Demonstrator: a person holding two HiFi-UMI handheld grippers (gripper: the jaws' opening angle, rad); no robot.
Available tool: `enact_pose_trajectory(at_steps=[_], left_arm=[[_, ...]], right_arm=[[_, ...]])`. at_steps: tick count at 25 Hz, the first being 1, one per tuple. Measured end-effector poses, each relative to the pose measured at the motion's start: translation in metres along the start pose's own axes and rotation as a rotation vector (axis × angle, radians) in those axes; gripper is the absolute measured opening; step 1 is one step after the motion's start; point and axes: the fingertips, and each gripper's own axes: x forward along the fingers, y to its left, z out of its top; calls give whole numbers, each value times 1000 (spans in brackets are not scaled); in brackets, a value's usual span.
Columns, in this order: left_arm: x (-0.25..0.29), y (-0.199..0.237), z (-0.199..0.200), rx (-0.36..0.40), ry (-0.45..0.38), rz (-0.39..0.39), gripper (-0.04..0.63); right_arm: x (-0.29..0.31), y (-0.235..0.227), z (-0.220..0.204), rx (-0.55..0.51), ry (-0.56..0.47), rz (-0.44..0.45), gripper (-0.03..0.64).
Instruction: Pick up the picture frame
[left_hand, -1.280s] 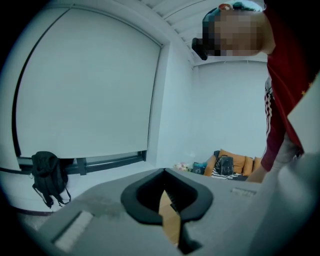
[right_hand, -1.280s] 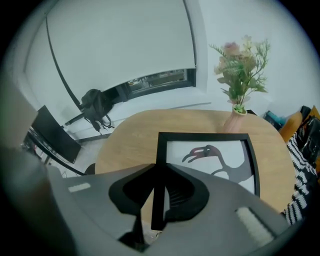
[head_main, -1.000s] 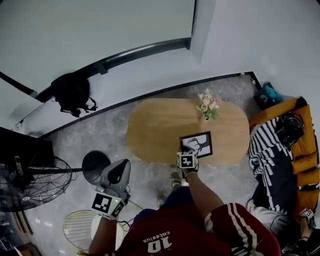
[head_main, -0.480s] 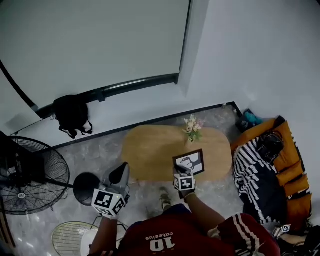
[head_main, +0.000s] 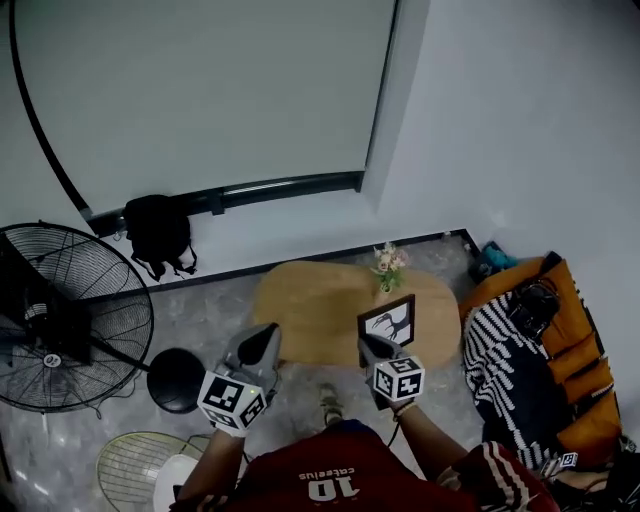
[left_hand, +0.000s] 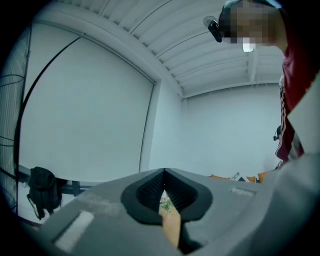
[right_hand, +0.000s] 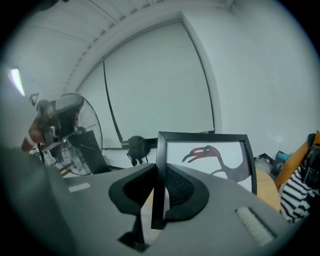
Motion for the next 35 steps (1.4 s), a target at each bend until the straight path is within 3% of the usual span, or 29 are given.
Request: enact_pose_trajectory(at_steps=[4,12,22,29,35], left_arm=[[-33,-17,3,4,-19,-14,0],[-55,-35,20,35,-48,-48,0],[-45,-51,64,93,-116,-68,0],[-55,-43,60,87,-108,-31,0],[-64,-31,63,115,-104,23,0]], right_arm=[[-50,41,29,27,-130,36,63],[-134,103,100,-61,-341,87,64],[-195,125,167,-122,-535,77,64],[-196,113,174,-139,-563,-45,63],[-189,105,166,-145,-538,-99,63]])
